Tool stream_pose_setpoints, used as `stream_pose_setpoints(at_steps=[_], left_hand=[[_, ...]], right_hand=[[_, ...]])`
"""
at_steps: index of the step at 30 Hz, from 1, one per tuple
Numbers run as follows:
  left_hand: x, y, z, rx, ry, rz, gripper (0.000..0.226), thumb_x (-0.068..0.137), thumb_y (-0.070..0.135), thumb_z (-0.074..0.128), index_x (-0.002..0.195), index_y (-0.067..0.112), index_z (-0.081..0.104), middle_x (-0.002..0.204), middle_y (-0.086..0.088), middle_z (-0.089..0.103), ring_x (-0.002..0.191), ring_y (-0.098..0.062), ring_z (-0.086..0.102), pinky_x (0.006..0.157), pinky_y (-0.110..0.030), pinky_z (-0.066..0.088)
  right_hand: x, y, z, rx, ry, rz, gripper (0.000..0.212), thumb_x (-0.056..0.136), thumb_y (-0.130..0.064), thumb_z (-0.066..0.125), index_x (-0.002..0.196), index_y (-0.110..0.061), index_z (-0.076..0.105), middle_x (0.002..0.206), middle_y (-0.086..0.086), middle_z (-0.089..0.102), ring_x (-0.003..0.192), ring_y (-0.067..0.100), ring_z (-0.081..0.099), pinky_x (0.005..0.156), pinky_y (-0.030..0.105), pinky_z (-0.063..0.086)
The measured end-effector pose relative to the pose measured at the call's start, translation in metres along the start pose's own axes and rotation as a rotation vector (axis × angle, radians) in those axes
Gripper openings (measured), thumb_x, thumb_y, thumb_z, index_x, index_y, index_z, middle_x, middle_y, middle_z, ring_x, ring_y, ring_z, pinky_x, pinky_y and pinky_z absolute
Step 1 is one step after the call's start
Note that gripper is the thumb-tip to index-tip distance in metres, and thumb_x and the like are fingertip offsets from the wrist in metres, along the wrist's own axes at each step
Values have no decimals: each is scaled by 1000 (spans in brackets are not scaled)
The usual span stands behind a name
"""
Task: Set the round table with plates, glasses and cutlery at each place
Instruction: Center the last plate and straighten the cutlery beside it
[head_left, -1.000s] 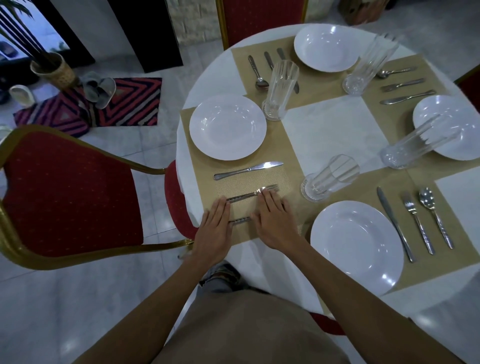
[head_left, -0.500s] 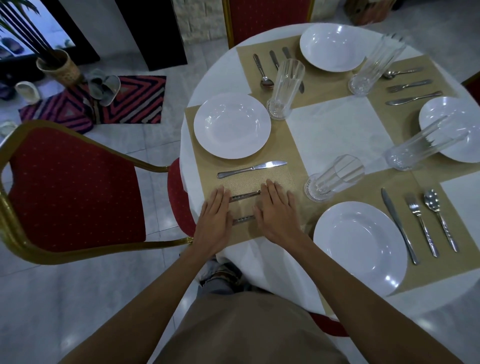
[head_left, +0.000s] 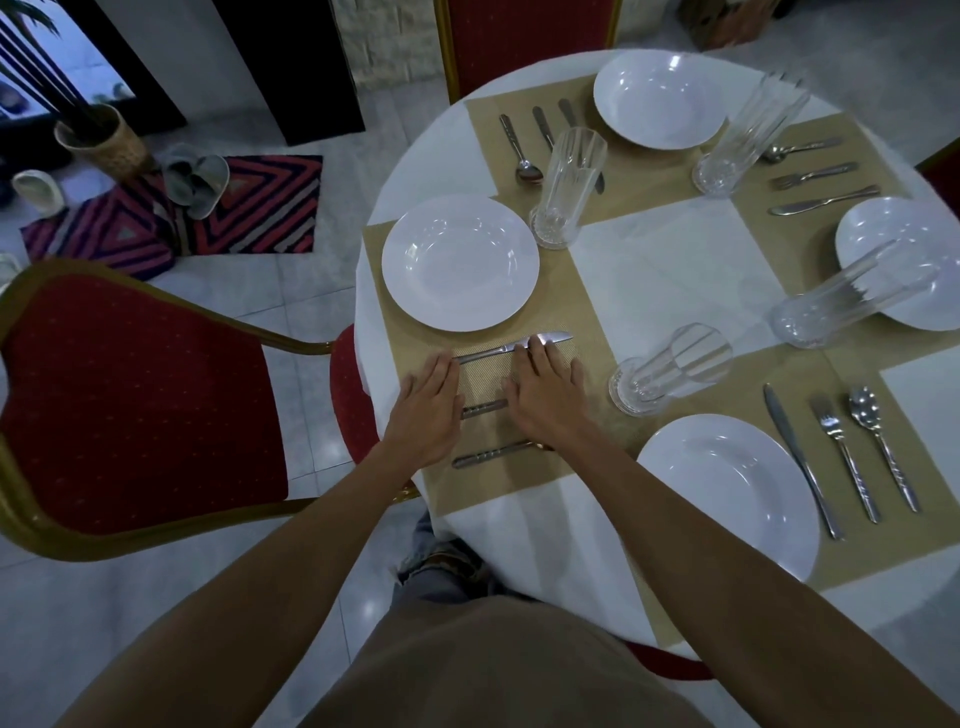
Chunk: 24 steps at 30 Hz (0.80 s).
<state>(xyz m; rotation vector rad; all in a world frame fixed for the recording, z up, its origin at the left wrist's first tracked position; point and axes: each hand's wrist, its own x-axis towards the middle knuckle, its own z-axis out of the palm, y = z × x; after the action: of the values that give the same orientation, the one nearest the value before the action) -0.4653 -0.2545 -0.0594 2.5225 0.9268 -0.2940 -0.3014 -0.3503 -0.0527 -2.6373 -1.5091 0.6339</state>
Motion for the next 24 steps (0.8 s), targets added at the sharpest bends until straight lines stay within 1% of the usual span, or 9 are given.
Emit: stream_pose_setpoints(at_steps=[5,9,13,18,24], left_hand=[[-10,-4,10,2,22,4,57,107,31,22,157,8,8,166,-5,0,153,-19,-5,124,-47,8],[-17,-8,15,0,31,1,57,107,31,22,157,10,6,166,-4,-2,153,-18,-7,124,-45,7],[-16,-8,15,-14,37,0,57,107,30,23,157,10,7,166,-4,-2,153,-18,-7,125,-44,6],[-14,-6,11,-24,39,-1,57,107,29,24,157,10,7,166,-4,-1,153,-18,-6,124,-44,7],[-14,-7,8,-38,50,5,56,107,28,26,157,11,10,166,-3,1,153,-17,-4,124,-43,7]], right_hand=[[-7,1,6,-66,24,-49,55,103,-42,31,151,-16,30,161,12,22,148,31,20,113,57,22],[-13,3,8,-103,29,-76,55,102,-42,28,151,-18,30,161,11,23,147,30,22,111,57,25],[-13,4,9,-93,14,-78,56,103,-44,27,152,-18,28,162,11,21,148,30,20,113,58,23],[-8,6,8,-59,-1,-71,59,103,-44,29,153,-13,26,163,10,18,150,30,15,116,59,17],[-6,8,11,-56,-1,-67,61,102,-43,30,154,-11,25,164,11,18,151,29,15,116,58,16]])
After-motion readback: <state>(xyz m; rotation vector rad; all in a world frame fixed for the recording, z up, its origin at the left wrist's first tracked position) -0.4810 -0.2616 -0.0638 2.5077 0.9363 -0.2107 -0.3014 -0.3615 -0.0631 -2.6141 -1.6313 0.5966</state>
